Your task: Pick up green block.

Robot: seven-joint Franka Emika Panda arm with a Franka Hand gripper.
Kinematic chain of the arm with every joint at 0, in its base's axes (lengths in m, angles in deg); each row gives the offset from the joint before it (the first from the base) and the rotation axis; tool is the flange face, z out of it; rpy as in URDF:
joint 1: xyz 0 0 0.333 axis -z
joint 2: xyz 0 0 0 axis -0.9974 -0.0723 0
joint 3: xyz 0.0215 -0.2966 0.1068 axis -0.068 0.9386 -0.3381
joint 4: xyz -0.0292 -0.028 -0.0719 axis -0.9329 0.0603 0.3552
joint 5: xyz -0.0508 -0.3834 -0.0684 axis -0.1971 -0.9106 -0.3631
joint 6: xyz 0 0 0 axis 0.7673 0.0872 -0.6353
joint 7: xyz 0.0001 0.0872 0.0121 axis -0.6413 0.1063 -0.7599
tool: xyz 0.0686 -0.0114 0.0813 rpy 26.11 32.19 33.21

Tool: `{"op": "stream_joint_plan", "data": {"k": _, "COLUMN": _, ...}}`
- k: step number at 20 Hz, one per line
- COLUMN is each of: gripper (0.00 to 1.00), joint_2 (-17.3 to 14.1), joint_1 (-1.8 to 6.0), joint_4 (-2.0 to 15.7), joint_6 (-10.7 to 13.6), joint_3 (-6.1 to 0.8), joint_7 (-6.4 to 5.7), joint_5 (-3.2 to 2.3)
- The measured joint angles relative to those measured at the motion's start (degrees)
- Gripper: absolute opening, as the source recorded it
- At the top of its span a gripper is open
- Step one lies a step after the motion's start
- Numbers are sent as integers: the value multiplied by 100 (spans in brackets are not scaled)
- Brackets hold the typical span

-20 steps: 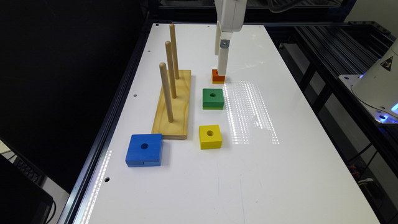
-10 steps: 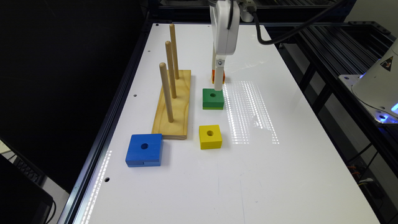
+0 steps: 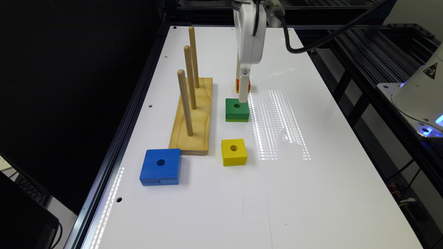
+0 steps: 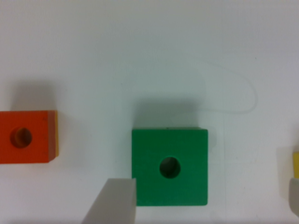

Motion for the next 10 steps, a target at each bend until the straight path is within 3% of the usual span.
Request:
{"op": "stream_joint_plan", "data": {"k": 3, "gripper": 100, "joint_2": -82, "joint_1": 0, "joint_4": 1, "joint_6": -90, "joint_3": 0, "joint_7": 0, "joint_5": -2}}
{"op": "stream_joint_plan", "data": {"k": 5, "gripper": 100, "joint_2": -91, "joint_1": 12, "joint_4": 1, "joint_6": -97, "joint_3": 42, "joint_7": 8, "joint_5": -40}}
{"op": "stream_joint_plan", "data": {"k": 7, "gripper": 100, "joint_2": -91, "joint_1": 79, "joint_4": 1, "joint_6": -97, "joint_3": 127, "joint_7": 85, "joint_5": -103}}
{"op": "stream_joint_plan", "data": {"k": 10, "gripper": 100, "joint_2": -91, "joint_1": 178, "joint_4": 1, "joint_6": -97, "joint_3": 138, "joint_7": 160, "joint_5": -121}}
